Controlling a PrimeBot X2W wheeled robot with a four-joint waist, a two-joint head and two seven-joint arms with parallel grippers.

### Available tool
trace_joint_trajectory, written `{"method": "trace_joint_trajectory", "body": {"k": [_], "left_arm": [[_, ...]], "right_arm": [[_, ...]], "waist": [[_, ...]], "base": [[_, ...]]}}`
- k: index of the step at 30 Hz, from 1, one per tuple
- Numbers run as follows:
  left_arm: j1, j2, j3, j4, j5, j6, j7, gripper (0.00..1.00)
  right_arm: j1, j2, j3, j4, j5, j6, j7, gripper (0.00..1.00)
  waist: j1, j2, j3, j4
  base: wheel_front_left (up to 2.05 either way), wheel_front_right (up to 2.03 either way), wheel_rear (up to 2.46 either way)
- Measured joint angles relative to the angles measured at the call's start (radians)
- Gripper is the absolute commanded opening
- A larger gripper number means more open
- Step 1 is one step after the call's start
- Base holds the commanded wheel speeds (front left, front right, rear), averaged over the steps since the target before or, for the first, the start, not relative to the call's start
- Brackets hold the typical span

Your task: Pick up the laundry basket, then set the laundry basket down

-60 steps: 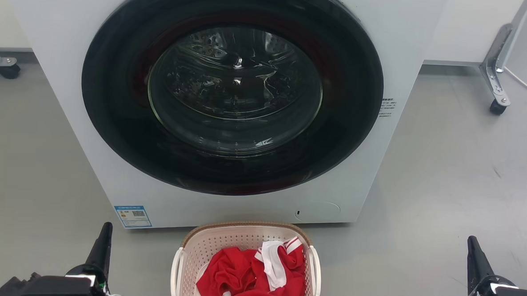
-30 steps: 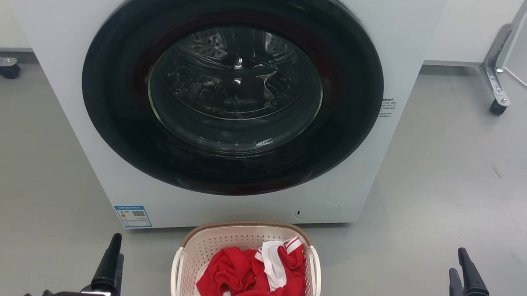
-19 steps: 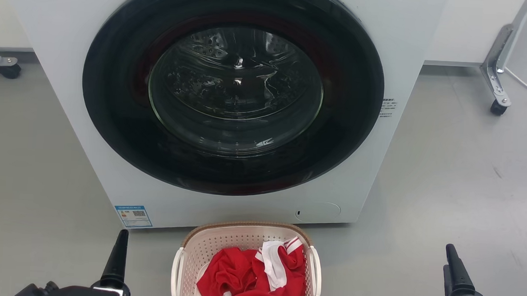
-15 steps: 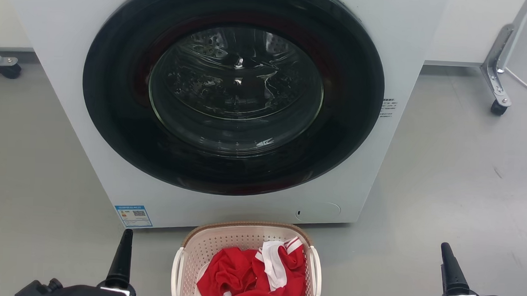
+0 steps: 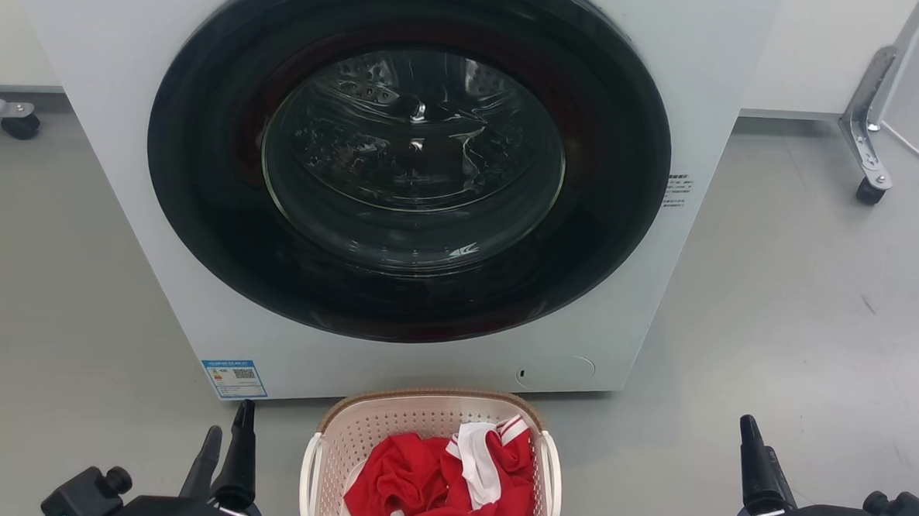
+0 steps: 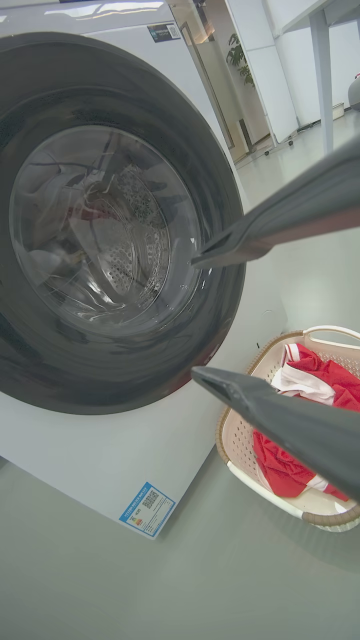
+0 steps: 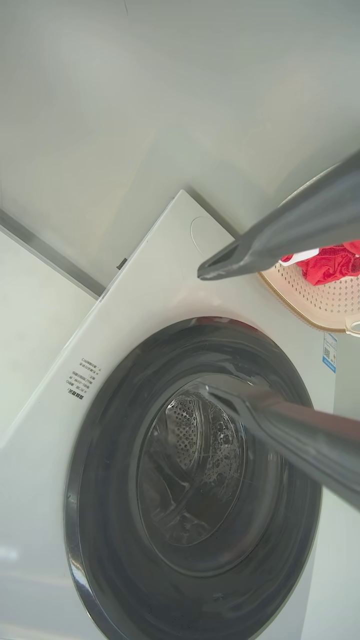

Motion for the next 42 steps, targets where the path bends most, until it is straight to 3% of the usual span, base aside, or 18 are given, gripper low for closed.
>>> {"method": "trace_joint_trajectory", "body": {"k": [28, 42], "left_arm": [[0.047, 0.021, -0.091, -0.069, 0.49, 0.072, -0.108, 1.0], [0.063, 0.024, -0.122, -0.096, 0.684, 0.107, -0.158, 1.0]], "right_arm": [[0.029, -0.007, 0.104, -0.053, -0.44, -0.074, -0.108, 1.0], [0.037, -0.007, 0.141, -0.077, -0.622, -0.105, -0.156, 1.0]], "waist": [[0.0, 0.0, -0.007, 0.005], [0.0, 0.0, -0.008, 0.006]], "base": [[0.0, 0.0, 0.0], [0.0, 0.0, 0.0]]}}
